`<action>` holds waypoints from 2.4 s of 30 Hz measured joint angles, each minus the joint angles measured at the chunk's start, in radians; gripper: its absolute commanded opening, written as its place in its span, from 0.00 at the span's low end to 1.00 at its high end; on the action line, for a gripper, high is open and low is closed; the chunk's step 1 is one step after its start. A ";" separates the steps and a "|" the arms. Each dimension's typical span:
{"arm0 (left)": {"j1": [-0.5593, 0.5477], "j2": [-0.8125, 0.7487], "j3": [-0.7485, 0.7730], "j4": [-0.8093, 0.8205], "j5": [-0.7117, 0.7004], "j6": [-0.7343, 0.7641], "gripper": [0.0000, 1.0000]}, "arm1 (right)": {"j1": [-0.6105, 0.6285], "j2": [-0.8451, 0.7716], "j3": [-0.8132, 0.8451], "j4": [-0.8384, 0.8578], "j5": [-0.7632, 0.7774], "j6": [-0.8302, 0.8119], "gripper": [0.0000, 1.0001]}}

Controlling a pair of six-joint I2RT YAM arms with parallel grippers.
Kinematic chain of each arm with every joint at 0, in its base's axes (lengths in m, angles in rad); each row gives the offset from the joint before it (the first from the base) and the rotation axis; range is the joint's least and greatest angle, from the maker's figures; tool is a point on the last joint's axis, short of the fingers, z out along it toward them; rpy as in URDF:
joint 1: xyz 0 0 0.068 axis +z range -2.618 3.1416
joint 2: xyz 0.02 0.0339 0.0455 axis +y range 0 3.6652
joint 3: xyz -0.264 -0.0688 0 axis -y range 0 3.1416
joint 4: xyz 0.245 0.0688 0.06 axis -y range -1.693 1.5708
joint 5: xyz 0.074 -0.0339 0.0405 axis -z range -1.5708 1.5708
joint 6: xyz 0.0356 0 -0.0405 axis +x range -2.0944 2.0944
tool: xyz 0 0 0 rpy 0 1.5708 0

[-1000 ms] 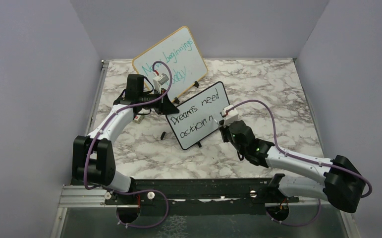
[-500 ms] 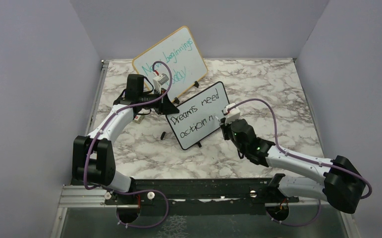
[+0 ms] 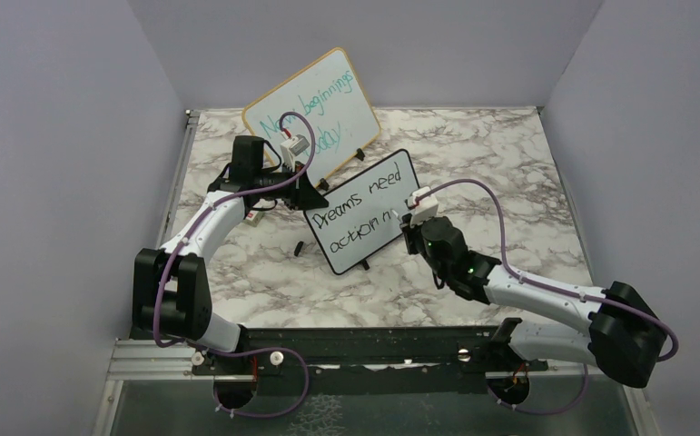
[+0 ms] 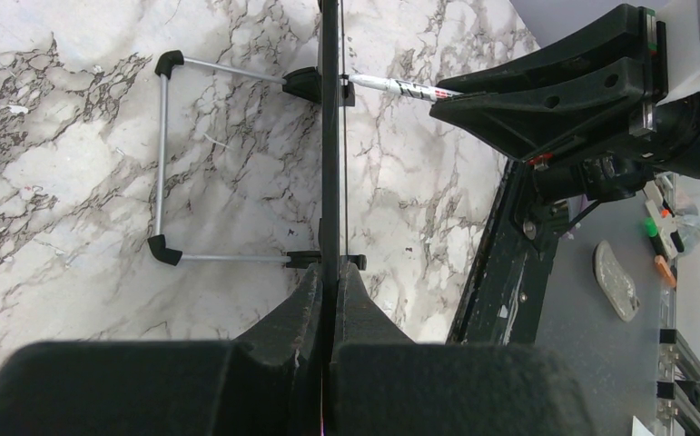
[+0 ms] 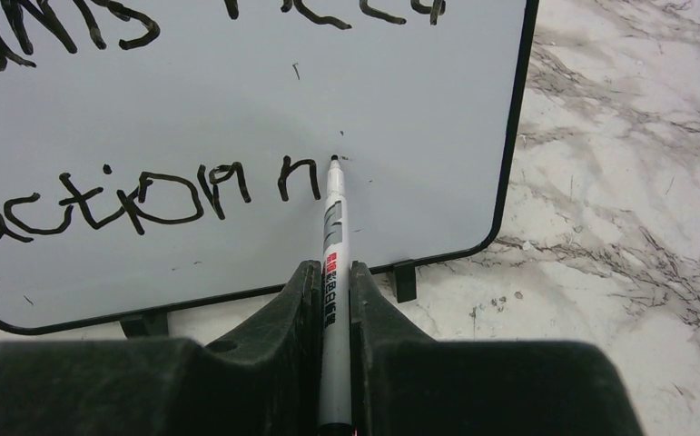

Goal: Write a sentence on the whiteboard

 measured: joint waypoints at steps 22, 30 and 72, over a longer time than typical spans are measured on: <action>0.000 0.003 0.002 -0.001 0.000 0.000 0.00 | -0.006 -0.005 0.001 -0.023 -0.061 0.015 0.00; 0.000 0.003 0.002 -0.001 0.000 0.000 0.00 | -0.006 -0.010 -0.002 -0.043 -0.063 0.030 0.00; 0.000 0.003 0.003 -0.003 -0.001 0.000 0.00 | -0.019 0.008 -0.010 0.018 -0.024 0.011 0.00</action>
